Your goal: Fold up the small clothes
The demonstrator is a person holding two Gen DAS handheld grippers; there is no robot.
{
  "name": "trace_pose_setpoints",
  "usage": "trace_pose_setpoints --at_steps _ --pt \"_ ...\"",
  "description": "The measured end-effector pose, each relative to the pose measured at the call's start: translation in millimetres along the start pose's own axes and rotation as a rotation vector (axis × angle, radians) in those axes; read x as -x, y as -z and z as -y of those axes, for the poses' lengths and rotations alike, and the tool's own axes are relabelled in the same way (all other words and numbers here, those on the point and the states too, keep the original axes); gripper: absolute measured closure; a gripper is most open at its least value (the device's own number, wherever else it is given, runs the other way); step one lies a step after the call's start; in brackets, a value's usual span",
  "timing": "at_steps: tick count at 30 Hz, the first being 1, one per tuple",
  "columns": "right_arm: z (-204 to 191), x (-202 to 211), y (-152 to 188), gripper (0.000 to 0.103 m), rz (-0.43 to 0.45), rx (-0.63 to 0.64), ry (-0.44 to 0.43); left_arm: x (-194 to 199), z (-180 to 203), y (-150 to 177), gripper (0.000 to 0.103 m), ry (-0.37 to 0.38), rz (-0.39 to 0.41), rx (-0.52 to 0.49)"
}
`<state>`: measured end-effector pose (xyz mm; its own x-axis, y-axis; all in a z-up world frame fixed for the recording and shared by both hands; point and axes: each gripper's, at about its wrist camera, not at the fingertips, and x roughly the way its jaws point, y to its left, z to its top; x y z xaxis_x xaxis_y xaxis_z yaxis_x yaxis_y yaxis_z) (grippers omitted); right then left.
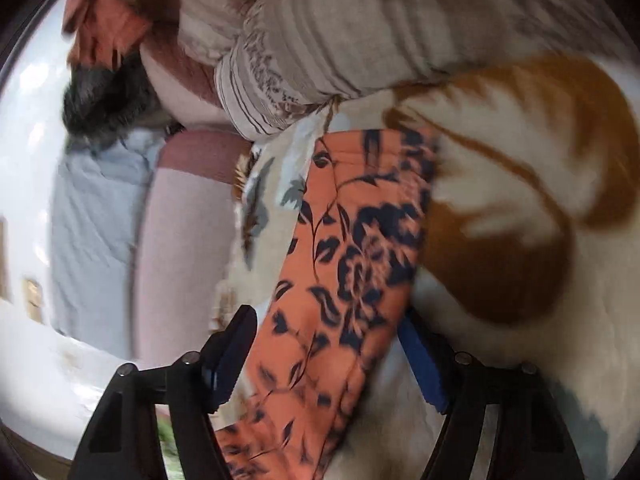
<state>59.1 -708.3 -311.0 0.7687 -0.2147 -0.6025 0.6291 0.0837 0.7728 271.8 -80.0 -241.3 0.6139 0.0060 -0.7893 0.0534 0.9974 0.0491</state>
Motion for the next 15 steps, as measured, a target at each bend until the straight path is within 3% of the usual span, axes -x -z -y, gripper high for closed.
trace_pose_setpoints --at_steps 2,4,6,9,15 --pt "-3.3 -13.1 -3.4 0.095 -0.035 0.053 0.049 1.8 -0.7 -1.7 0.0 -0.001 0.01 0.001" --pt "-4.1 -14.1 1.4 0.095 -0.029 0.06 0.092 5.5 -4.6 -3.8 0.0 -0.016 0.026 0.008" --pt "-27.5 0.7 13.8 0.095 0.045 0.17 0.076 11.2 -14.2 -7.5 0.0 -0.034 0.045 0.034" --pt "-80.9 26.0 47.5 0.095 0.075 0.338 -0.033 22.1 -34.2 -12.5 0.0 -0.043 0.065 0.101" --pt "-201.0 59.3 156.9 0.095 -0.042 0.573 -0.275 42.4 -81.3 -20.3 0.0 -0.105 0.109 0.212"
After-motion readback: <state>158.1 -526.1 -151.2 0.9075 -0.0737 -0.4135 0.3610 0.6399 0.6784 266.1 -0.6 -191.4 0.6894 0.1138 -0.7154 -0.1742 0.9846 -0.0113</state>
